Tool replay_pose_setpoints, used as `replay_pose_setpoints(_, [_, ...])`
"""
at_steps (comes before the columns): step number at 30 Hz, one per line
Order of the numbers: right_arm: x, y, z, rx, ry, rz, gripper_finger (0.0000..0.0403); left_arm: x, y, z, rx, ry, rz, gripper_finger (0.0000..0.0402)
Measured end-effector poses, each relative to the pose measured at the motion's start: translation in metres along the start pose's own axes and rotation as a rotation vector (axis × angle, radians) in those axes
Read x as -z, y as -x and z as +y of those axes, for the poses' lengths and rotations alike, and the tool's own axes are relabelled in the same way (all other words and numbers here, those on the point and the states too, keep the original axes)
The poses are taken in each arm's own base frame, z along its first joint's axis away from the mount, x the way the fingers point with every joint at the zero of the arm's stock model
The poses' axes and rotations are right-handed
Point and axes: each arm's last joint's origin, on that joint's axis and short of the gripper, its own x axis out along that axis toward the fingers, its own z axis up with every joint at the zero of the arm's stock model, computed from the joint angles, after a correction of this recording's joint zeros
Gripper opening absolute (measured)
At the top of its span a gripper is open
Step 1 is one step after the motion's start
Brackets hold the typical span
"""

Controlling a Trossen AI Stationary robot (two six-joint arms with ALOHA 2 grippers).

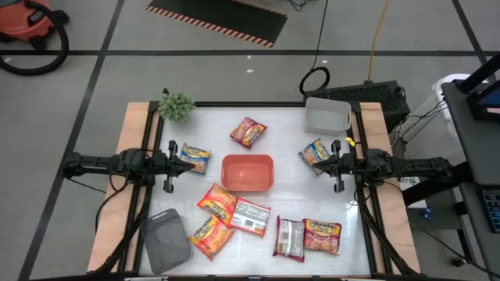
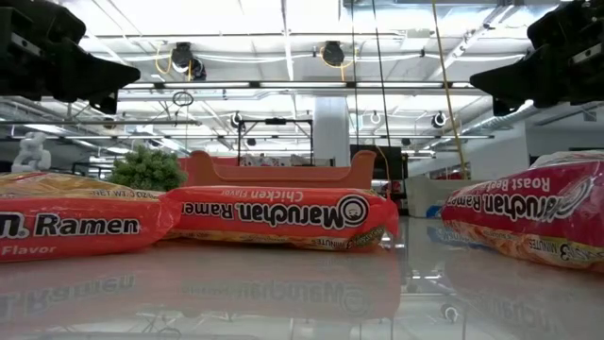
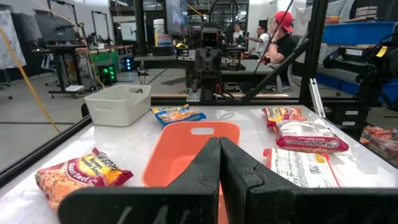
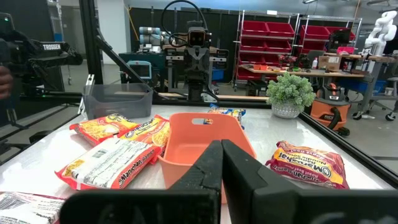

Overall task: Sort Maruchan noodles
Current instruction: Put the top left red noodle pack into the gray bin

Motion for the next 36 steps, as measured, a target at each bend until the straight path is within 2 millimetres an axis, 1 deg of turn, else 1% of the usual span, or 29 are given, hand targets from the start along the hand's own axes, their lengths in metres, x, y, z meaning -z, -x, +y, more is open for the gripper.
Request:
replay_pose_setpoints(4, [0.000,0.000,0.000,0.001,0.000,-0.001,0.0000,0.000,0.000,0.000,0.000,-0.001,0.000,0.0004])
replay_pose_setpoints(7, [0.000,0.000,0.000,0.001,0.000,0.000,0.0000,-0.001,0.000,0.000,-0.016,-0.045,-0.015,0.0004])
replay_pose_setpoints(8, [0.000,0.000,0.000,0.000,0.000,0.000,0.0000,-0.004,0.000,0.001,-0.031,-0.050,-0.038,0.0004])
replay_pose_setpoints(10, [0.000,0.000,0.000,0.000,0.000,0.000,0.0000,-0.010,0.001,0.002,-0.048,0.005,-0.107,0.0004])
replay_pose_setpoints(13, [0.000,0.000,0.000,0.000,0.000,-0.001,0.0000,-0.021,0.002,0.001,-0.007,0.061,-0.213,0.0004])
replay_pose_setpoints(16, [0.000,0.000,0.000,0.001,0.002,0.000,0.0000,-0.034,0.005,0.000,0.025,0.065,-0.216,0.0004])
replay_pose_setpoints(20, [0.000,0.000,0.000,0.001,0.000,-0.001,0.0000,-0.062,0.011,0.002,-0.013,0.083,-0.129,0.0004])
replay_pose_setpoints(30, [0.000,0.000,0.000,0.001,0.000,-0.001,0.0000,-0.163,0.020,0.006,-0.034,0.041,-0.016,0.0004])
replay_pose_setpoints(36, [0.000,0.000,0.000,0.001,0.007,-0.001,0.0000,-0.207,0.022,0.006,-0.034,0.024,0.036,0.0004])
